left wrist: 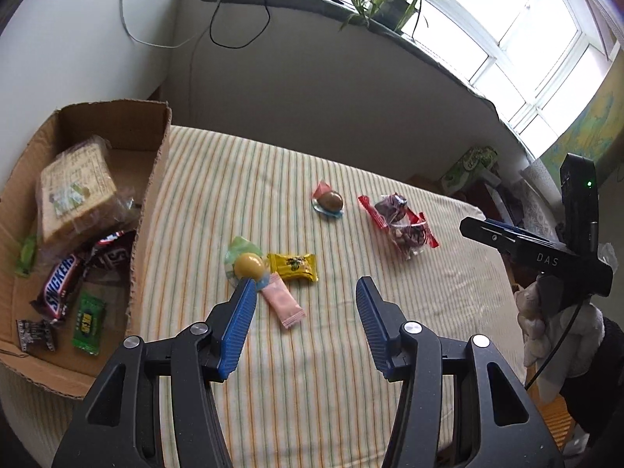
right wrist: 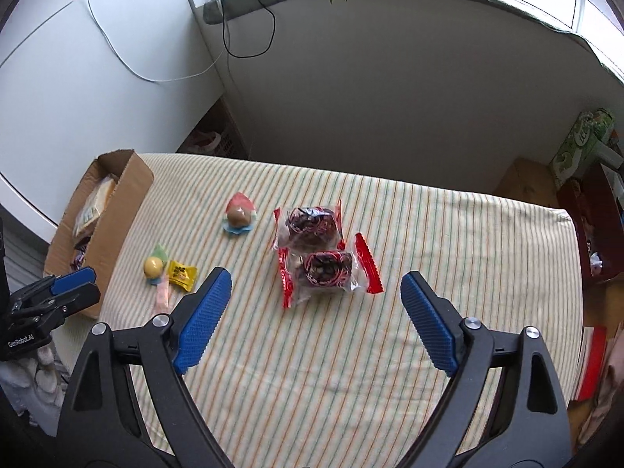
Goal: Organize snacks
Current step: 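Move both tools back over the snacks on the table, then grasp the yellow ball candy with the left tool while the right tool grasps a red-wrapped pastry, then carry the ball candy and pastry into the box while opening both tools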
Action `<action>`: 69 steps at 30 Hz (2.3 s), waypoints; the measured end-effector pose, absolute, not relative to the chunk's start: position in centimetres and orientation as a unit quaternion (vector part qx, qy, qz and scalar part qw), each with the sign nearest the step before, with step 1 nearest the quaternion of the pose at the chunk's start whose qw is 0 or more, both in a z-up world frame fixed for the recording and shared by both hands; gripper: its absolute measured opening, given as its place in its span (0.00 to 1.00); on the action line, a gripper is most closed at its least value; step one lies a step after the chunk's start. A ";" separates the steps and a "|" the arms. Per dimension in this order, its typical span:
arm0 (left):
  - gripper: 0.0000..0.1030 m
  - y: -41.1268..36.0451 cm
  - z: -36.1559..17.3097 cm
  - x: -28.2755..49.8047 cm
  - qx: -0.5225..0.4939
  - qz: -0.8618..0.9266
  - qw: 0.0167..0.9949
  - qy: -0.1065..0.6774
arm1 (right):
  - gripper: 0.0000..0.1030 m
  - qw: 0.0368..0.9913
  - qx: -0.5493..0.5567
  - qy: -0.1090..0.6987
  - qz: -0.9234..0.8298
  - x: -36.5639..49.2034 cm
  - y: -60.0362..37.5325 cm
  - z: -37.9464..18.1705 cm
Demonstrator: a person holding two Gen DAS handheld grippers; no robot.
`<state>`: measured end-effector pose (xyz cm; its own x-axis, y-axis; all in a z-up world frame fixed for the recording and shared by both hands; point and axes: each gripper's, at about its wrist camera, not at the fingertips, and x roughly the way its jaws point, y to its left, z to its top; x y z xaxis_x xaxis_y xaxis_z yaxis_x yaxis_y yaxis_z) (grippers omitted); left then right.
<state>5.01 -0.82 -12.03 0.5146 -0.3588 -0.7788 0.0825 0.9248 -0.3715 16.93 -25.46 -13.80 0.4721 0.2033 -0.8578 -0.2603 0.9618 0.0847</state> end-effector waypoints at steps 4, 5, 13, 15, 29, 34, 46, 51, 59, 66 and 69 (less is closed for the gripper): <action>0.49 -1.5 -13.3 5.2 -0.146 -0.127 0.851 0.488 | 0.84 0.850 -0.045 0.505 0.140 16.6 -25.5 -15.4; 0.49 -1.6 -13.6 5.3 -0.148 -0.124 0.850 0.490 | 0.84 0.847 -0.043 0.512 0.140 16.9 -25.6 -15.9; 0.49 -0.9 -15.2 6.0 -0.165 -0.088 0.849 0.494 | 0.85 0.845 -0.042 0.514 0.141 18.7 -25.9 -17.8; 0.49 -0.9 -15.5 6.4 -0.167 -0.074 0.851 0.493 | 0.85 0.841 -0.043 0.517 0.152 19.4 -25.8 -18.4; 0.29 -0.4 -17.7 8.3 -0.159 0.008 0.858 0.488 | 0.85 0.839 -0.075 0.511 0.169 21.2 -24.6 -20.6; 0.28 -1.2 -18.3 8.7 -0.154 0.007 0.858 0.490 | 0.85 0.839 -0.077 0.509 0.177 21.3 -24.4 -20.8; 0.25 -1.5 -18.5 8.4 -0.141 0.002 0.866 0.480 | 0.80 0.831 -0.102 0.514 0.186 21.1 -22.7 -22.3; 0.24 -1.2 -18.2 8.4 -0.147 -0.001 0.865 0.480 | 0.66 0.830 -0.075 0.517 0.195 20.8 -23.7 -21.8; 0.24 -0.1 -17.3 7.5 -0.149 -0.006 0.868 0.474 | 0.56 0.829 -0.049 0.518 0.205 19.4 -25.3 -20.9; 0.24 0.2 -16.3 6.6 -0.157 -0.015 0.869 0.470 | 0.55 0.838 -0.029 0.507 0.201 18.0 -26.7 -19.2; 0.24 0.5 -15.6 6.3 -0.157 -0.020 0.870 0.467 | 0.55 0.841 -0.032 0.503 0.199 17.5 -26.6 -18.3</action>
